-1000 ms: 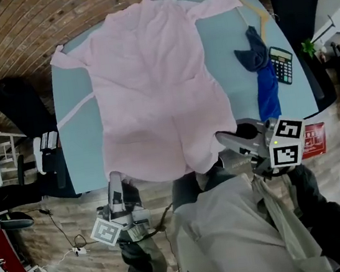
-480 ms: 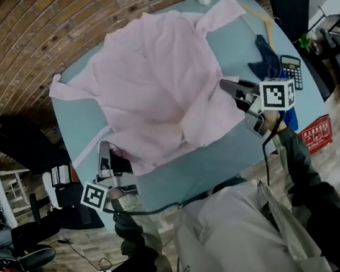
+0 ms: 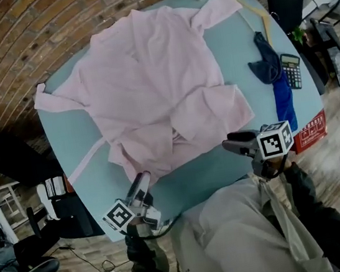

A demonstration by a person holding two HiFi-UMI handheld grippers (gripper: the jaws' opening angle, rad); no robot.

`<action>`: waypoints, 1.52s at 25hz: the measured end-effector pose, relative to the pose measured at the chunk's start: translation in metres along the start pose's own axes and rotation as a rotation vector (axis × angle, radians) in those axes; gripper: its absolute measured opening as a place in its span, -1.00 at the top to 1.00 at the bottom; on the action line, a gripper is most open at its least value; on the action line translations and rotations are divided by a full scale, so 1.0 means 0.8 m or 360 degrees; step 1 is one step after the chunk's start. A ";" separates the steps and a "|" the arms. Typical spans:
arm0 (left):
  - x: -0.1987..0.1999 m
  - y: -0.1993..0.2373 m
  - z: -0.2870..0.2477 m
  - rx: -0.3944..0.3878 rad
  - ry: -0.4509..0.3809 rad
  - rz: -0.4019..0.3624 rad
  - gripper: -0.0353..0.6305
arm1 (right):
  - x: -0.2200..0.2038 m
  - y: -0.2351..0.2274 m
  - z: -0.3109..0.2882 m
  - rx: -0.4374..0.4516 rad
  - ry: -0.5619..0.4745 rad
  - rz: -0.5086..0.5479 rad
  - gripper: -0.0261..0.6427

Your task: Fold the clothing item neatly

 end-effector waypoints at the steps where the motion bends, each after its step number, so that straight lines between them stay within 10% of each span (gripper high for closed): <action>1: -0.001 0.004 -0.013 0.0087 0.0045 -0.0109 -0.14 | 0.000 0.011 -0.018 0.0004 0.0028 0.0058 0.38; 6: 0.001 0.025 -0.068 0.0436 0.0076 -0.0283 -0.05 | 0.034 0.014 -0.103 -0.0063 0.0099 0.0059 0.38; 11: 0.002 0.038 -0.064 0.0662 0.0036 -0.0320 0.81 | 0.040 -0.013 -0.130 -0.0278 0.0158 -0.0064 0.54; 17: 0.008 -0.012 -0.046 0.0589 0.0013 -0.0490 0.82 | 0.055 0.012 -0.108 -0.0300 0.0111 0.0138 0.88; 25: 0.055 -0.095 -0.078 0.0247 -0.0214 0.0101 0.82 | 0.172 0.072 -0.085 -0.0336 -0.0106 0.0576 0.88; 30: 0.075 -0.087 -0.104 0.0393 -0.0044 -0.0176 0.78 | 0.227 0.081 -0.112 -0.0390 -0.0154 0.0796 0.76; 33: 0.080 -0.109 -0.103 0.0418 0.0033 -0.0510 0.27 | 0.226 0.085 -0.109 -0.0528 -0.0179 0.0987 0.45; 35: 0.074 -0.126 -0.088 0.0287 0.0007 -0.0536 0.20 | 0.193 0.099 -0.098 -0.0416 -0.0129 0.1053 0.43; 38: 0.065 -0.126 -0.071 0.0022 -0.0132 -0.0243 0.35 | 0.085 0.139 -0.110 0.0026 0.0263 0.1202 0.43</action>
Point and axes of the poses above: the fingertips, and each gripper's own axes: z backward along the fingers, y to its left, x out of its top, the point moved 6 cm from there along z, backward along the fingers, and after that the axes turned 3 degrees about -z, right-handed, at the moved point
